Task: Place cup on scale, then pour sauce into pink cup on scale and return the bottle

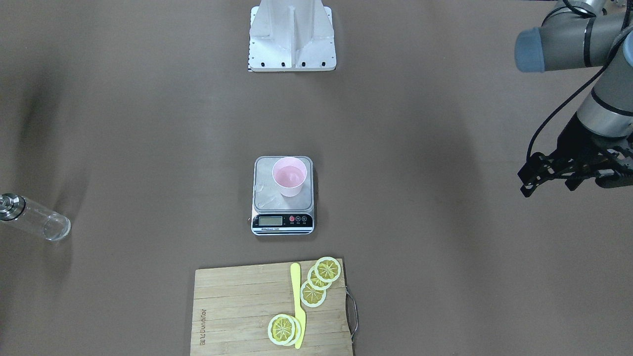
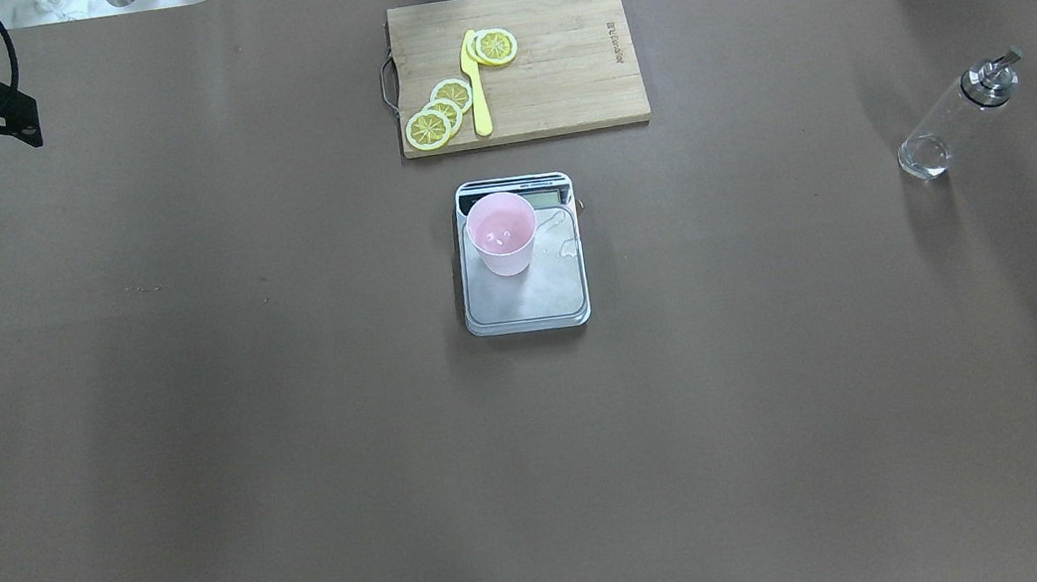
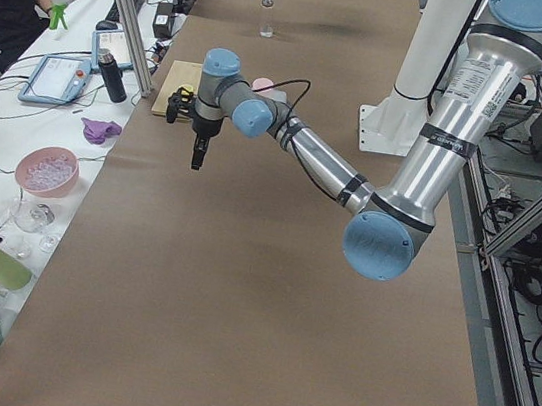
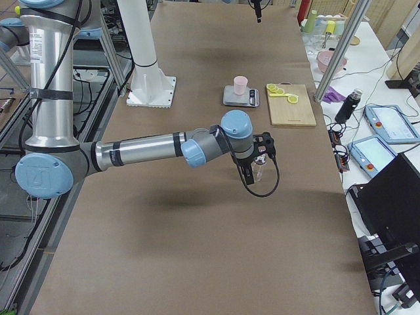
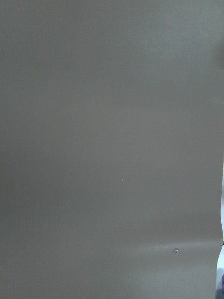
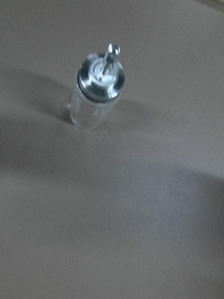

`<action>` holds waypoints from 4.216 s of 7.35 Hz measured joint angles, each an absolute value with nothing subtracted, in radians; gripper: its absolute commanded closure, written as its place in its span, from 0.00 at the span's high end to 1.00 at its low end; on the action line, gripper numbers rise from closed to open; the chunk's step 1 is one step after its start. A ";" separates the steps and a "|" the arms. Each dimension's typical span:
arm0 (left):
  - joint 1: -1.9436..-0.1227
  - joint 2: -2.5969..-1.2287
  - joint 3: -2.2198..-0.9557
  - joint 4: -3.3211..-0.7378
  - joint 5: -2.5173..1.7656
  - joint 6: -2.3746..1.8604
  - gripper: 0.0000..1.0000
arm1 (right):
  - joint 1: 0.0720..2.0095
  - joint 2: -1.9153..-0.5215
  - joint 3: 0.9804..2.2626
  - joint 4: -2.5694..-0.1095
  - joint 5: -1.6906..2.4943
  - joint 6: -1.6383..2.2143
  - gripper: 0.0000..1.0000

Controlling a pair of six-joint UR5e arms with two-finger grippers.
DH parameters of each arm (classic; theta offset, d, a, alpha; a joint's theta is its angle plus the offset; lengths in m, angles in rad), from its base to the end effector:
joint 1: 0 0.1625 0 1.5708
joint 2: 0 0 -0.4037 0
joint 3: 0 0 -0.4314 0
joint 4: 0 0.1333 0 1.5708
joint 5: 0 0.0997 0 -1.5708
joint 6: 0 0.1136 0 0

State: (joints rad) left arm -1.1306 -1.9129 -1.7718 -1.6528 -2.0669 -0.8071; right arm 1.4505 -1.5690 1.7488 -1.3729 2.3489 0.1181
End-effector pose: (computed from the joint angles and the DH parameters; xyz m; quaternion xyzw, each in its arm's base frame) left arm 0.2028 -0.6164 0.3425 0.1055 0.3637 -0.0940 0.9207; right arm -0.0126 -0.5502 0.5275 0.1282 -0.3906 -0.0722 0.9087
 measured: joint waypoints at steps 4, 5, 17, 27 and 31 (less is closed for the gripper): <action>-1.133 -1.909 -1.693 -1.687 -2.067 -0.805 0.98 | 1.492 -1.419 1.553 -1.671 2.242 -0.193 1.00; -1.153 -1.896 -1.679 -1.691 -2.080 -0.802 0.98 | 1.499 -1.385 1.555 -1.774 2.298 -0.197 1.00; -1.540 -1.544 -1.611 -1.663 -2.338 -0.207 0.98 | 1.508 -1.369 1.547 -1.875 2.405 -0.146 1.00; -1.539 -1.545 -1.610 -1.663 -2.338 -0.207 0.98 | 1.554 -1.437 1.545 -1.843 2.412 -0.090 1.00; -1.539 -1.547 -1.609 -1.663 -2.338 -0.207 0.98 | 1.571 -1.506 1.546 -1.733 2.413 -0.056 1.00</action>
